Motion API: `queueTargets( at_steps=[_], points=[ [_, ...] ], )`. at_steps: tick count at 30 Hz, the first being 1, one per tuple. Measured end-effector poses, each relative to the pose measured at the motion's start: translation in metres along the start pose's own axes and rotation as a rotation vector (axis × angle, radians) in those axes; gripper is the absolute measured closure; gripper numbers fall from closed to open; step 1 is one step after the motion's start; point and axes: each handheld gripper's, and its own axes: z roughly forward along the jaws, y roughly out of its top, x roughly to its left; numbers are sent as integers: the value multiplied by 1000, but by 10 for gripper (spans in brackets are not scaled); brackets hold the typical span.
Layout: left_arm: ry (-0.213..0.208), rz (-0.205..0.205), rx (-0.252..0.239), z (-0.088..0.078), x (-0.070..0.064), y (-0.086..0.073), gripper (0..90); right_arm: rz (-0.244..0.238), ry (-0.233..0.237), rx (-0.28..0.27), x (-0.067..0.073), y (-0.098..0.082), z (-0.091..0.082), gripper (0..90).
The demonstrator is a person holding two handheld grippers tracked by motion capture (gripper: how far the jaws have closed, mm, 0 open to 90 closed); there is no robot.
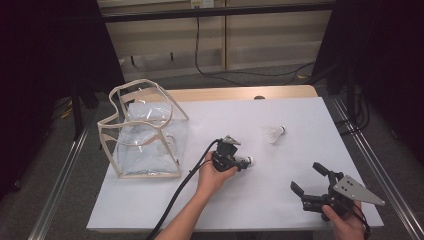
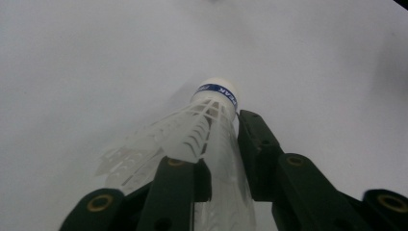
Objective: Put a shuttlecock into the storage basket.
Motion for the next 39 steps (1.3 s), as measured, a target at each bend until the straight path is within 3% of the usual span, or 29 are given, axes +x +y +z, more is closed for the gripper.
queueTargets(
  at_steps=[4,9,23,39],
  points=[
    [-13,1,-2,-1,0,0,861,1,0,-1,0,0,0,22],
    [-29,-14,-2,-6,0,1,883,1,-1,-1,0,0,0,22],
    [-84,-10,-29,-31,-1,7,884,2,-9,-4,-1,0,-1,22],
    [-102,8,12,-58,1,15,884,4,-8,-5,-1,0,-1,22]
  ],
)
